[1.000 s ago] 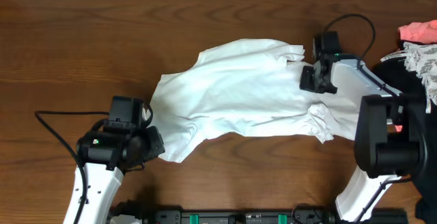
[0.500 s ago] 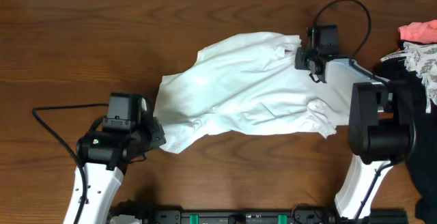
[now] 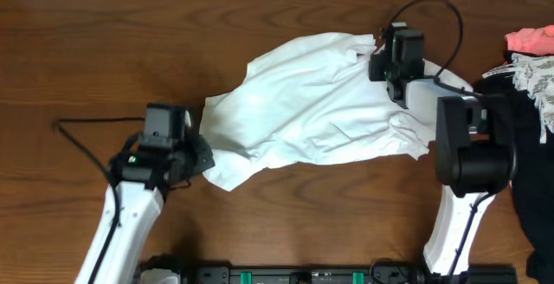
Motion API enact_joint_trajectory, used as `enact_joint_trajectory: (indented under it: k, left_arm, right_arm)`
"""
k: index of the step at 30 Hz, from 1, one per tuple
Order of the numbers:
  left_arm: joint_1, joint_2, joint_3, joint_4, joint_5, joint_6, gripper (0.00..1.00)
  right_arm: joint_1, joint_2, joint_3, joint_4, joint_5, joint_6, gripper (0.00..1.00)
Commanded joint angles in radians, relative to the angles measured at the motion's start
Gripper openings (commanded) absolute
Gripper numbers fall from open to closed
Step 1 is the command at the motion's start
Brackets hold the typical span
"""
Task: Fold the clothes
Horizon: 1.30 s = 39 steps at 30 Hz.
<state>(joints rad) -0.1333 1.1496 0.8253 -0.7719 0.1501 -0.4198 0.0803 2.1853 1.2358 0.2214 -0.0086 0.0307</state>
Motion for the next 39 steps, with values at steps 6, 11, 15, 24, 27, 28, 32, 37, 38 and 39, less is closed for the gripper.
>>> enact_joint_trajectory:
  k: [6,11,15,24,27,28,32,37,38,39]
  left_arm:
    - [0.004,0.109,-0.005,0.11,-0.002,-0.001,0.06]
    - [0.004,0.111,-0.005,0.189,-0.002,0.023,0.06]
    - [0.004,0.111,-0.005,0.203,-0.003,0.026,0.06]
    - [0.004,0.111,-0.005,0.202,-0.005,0.026,0.06]
    - [0.004,0.111,-0.005,0.202,-0.005,0.026,0.06]
    - [0.004,0.111,-0.005,0.202,-0.005,0.026,0.06]
    - [0.004,0.111,-0.005,0.201,-0.005,0.026,0.07]
    - [0.004,0.111,-0.005,0.175,-0.005,0.026,0.22]
    - [0.004,0.111,-0.005,0.17,-0.005,0.026,0.22]
    - [0.004,0.111,-0.005,0.167,-0.005,0.026,0.22]
  right_arm:
    - [0.044,0.16,0.117,0.004,-0.026,-0.096,0.01]
    - [0.06,0.228,0.242,-0.013,-0.073,-0.121,0.01]
    - [0.074,0.237,0.338,-0.054,-0.13,-0.127,0.01]
    - [0.103,0.228,0.634,-0.36,-0.157,-0.18,0.39]
    - [0.1,0.208,0.751,-0.543,-0.157,-0.139,0.49]
    - [0.096,0.196,0.787,-0.607,-0.157,-0.116,0.5]
    - [0.07,0.124,0.903,-0.875,-0.157,-0.022,0.56]
    - [0.006,-0.024,0.921,-1.198,-0.156,0.117,0.59]
    - [-0.008,-0.046,0.921,-1.261,-0.156,0.142,0.59]
    - [-0.024,-0.066,0.921,-1.324,-0.156,0.163,0.59]
